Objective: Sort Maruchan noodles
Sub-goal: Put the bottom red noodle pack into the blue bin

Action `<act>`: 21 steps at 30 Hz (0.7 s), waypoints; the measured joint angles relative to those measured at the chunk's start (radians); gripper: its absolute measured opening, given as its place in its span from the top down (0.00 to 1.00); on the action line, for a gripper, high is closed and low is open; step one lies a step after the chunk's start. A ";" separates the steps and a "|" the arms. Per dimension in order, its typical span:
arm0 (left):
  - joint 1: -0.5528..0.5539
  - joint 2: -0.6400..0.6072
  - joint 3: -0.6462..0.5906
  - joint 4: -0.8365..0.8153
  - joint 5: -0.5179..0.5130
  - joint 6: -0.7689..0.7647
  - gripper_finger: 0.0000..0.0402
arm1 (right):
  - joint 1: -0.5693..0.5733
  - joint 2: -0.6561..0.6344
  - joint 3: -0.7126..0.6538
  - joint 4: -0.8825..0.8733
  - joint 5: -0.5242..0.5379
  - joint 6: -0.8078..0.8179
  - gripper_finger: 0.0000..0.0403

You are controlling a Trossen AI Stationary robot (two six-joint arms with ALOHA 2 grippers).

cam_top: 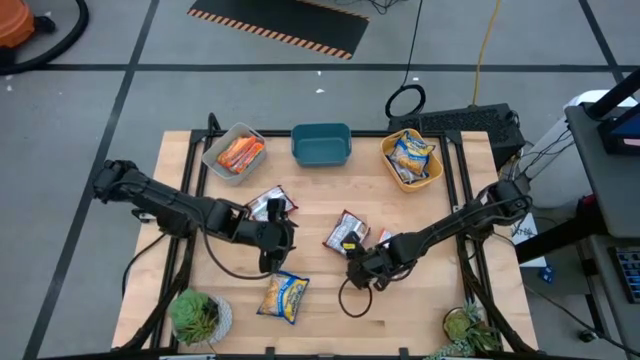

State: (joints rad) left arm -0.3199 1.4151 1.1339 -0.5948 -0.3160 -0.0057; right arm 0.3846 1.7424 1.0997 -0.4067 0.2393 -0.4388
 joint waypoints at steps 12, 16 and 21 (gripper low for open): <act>0.104 0.000 0.000 0.162 0.176 0.137 0.33 | -0.018 0.018 -0.074 0.140 -0.111 -0.219 0.53; 0.128 0.000 0.000 0.158 0.190 0.173 0.33 | -0.026 0.062 -0.074 0.135 -0.108 -0.314 0.53; 0.161 0.000 0.000 0.156 0.215 0.214 0.33 | -0.032 0.087 -0.074 0.153 -0.072 -0.456 0.54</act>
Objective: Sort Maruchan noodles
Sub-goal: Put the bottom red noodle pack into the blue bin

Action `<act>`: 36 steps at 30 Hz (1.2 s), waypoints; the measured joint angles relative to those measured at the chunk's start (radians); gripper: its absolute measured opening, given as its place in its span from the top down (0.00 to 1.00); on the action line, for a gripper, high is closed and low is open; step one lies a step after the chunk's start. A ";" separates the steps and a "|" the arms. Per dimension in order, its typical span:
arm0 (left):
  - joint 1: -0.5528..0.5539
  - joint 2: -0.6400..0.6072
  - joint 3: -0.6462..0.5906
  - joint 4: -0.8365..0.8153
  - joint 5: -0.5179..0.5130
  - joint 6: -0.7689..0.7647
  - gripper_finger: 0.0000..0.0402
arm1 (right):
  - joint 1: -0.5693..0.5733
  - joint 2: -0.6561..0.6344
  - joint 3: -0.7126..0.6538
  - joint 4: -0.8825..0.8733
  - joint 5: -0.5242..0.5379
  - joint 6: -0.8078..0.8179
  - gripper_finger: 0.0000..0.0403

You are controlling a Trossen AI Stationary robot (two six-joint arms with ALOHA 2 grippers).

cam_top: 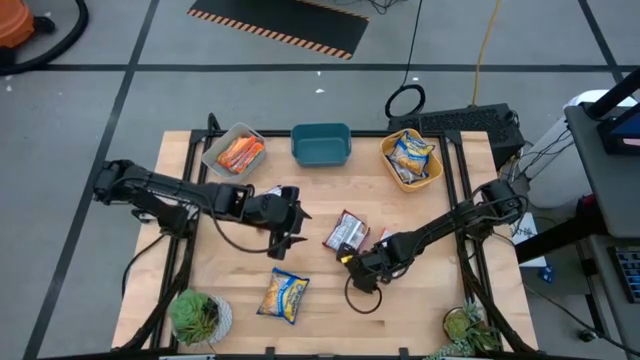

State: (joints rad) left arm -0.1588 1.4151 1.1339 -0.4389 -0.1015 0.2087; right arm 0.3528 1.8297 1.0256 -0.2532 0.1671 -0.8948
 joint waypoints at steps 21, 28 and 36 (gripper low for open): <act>0.113 0.000 -0.063 -0.007 0.026 0.017 0.33 | -0.067 0.005 -0.001 -0.086 0.095 -0.240 0.64; 0.119 0.001 -0.076 -0.005 0.026 -0.012 0.33 | -0.071 0.004 -0.003 -0.056 0.076 -0.244 0.88; 0.119 0.001 -0.076 0.041 0.026 -0.040 0.33 | -0.056 -0.019 -0.006 0.016 0.134 -0.218 0.99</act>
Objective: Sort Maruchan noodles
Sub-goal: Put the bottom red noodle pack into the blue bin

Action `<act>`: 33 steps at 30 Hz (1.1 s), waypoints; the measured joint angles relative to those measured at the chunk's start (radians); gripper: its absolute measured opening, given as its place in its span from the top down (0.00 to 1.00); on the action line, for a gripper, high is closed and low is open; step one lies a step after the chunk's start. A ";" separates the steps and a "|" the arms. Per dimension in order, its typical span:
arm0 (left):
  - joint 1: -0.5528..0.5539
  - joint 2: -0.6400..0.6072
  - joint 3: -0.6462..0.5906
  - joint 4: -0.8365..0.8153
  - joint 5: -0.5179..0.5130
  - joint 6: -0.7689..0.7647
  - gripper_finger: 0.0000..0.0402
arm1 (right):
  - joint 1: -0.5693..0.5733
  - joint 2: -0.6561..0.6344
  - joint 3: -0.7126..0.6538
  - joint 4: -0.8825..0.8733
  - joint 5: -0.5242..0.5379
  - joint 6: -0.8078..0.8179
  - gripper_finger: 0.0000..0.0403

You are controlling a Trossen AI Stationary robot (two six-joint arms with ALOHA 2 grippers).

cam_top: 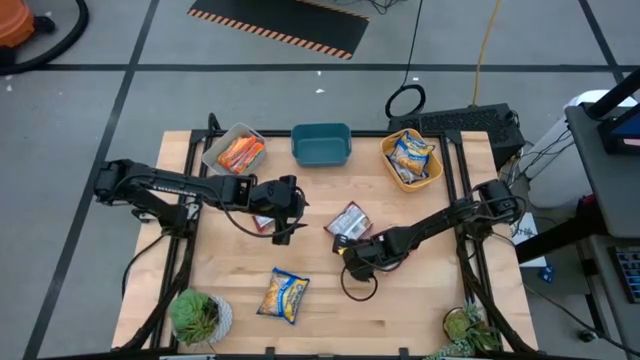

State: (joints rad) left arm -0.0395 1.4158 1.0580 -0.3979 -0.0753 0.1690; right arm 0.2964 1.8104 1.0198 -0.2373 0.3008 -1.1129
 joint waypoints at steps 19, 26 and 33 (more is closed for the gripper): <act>-0.028 0.002 0.000 0.013 -0.001 -0.013 0.33 | 0.032 -0.161 0.001 0.104 0.069 0.352 1.00; -0.084 0.112 0.000 0.142 -0.003 0.066 0.32 | 0.033 -0.184 0.003 0.111 0.067 0.396 1.00; -0.133 0.241 -0.001 0.287 -0.112 0.109 0.28 | 0.033 -0.185 0.003 0.105 0.064 0.451 1.00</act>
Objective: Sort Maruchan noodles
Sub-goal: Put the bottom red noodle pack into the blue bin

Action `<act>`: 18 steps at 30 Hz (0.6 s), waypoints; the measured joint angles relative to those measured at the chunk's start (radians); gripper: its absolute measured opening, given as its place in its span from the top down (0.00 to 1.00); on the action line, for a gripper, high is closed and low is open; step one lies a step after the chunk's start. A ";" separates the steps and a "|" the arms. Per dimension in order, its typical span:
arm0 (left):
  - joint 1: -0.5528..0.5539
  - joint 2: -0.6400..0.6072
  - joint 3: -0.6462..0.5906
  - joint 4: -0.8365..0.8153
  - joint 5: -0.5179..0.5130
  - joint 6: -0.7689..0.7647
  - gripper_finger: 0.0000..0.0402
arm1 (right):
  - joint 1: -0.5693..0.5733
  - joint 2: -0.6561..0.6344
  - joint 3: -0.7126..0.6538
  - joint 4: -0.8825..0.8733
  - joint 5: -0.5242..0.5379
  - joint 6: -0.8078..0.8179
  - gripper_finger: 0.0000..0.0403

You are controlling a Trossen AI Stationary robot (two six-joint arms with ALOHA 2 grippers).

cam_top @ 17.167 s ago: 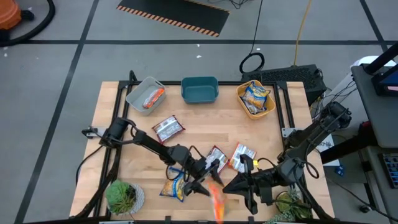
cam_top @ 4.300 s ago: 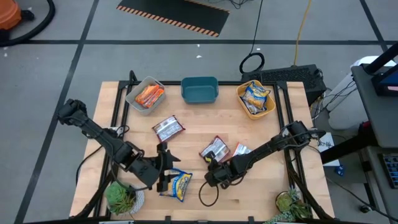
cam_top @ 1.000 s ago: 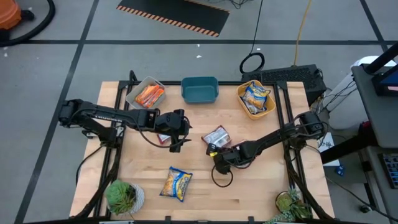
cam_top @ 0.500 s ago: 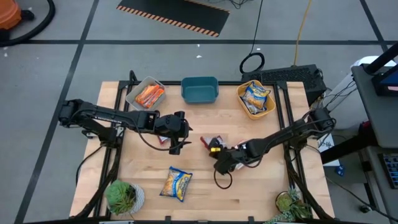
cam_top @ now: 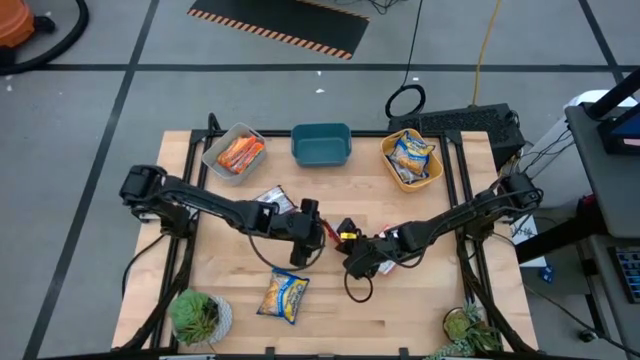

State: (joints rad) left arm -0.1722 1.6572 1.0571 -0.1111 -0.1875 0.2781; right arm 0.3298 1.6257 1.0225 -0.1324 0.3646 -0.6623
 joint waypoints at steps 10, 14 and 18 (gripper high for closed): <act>-0.006 0.105 -0.001 0.061 -0.049 0.147 0.10 | 0.000 0.000 0.000 -0.001 0.003 -0.008 1.00; 0.000 0.150 0.001 0.133 -0.049 0.209 0.10 | -0.001 0.000 0.001 -0.002 0.002 -0.005 1.00; 0.028 0.165 0.000 0.162 -0.057 0.221 0.10 | -0.011 0.000 0.001 0.001 -0.003 -0.012 1.00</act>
State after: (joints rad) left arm -0.1442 1.8221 1.0573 0.0513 -0.2449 0.4990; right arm 0.3193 1.6257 1.0233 -0.1318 0.3621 -0.6743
